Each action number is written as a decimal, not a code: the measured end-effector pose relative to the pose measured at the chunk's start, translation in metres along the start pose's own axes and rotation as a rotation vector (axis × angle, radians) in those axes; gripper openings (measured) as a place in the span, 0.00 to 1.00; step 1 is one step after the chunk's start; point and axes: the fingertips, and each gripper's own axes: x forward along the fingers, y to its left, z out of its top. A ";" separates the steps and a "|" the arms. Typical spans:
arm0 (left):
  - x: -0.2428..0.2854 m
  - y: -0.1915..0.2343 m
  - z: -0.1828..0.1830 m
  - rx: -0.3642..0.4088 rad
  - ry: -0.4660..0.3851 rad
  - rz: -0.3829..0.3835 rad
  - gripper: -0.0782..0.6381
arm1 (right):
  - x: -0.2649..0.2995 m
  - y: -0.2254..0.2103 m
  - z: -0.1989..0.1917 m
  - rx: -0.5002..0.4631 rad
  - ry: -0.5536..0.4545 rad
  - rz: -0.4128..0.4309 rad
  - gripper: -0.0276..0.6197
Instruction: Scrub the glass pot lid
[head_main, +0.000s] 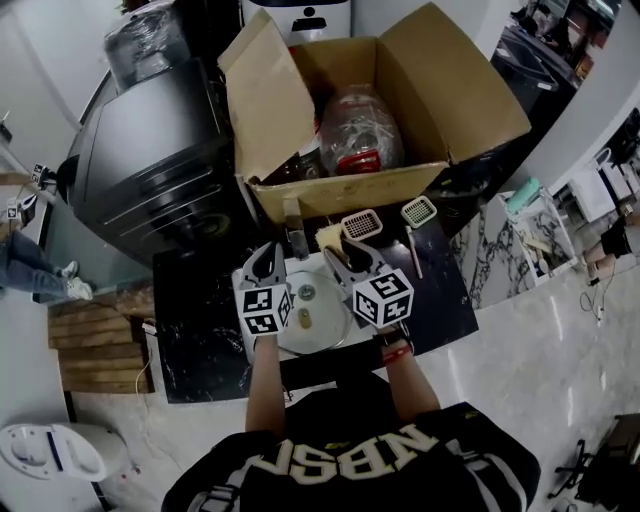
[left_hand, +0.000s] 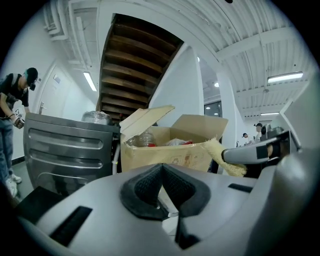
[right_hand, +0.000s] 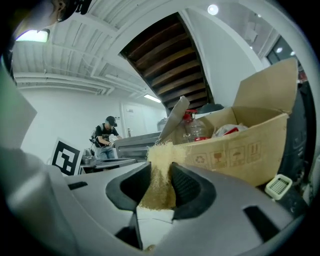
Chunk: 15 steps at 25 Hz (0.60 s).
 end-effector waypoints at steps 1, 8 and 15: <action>0.000 0.004 -0.002 0.002 0.005 0.012 0.13 | 0.005 0.002 -0.003 -0.003 0.009 0.018 0.25; -0.018 0.041 -0.024 -0.001 0.071 0.099 0.13 | 0.041 0.028 -0.030 0.000 0.088 0.123 0.25; -0.031 0.067 -0.060 -0.042 0.171 0.114 0.13 | 0.070 0.043 -0.063 -0.005 0.171 0.194 0.25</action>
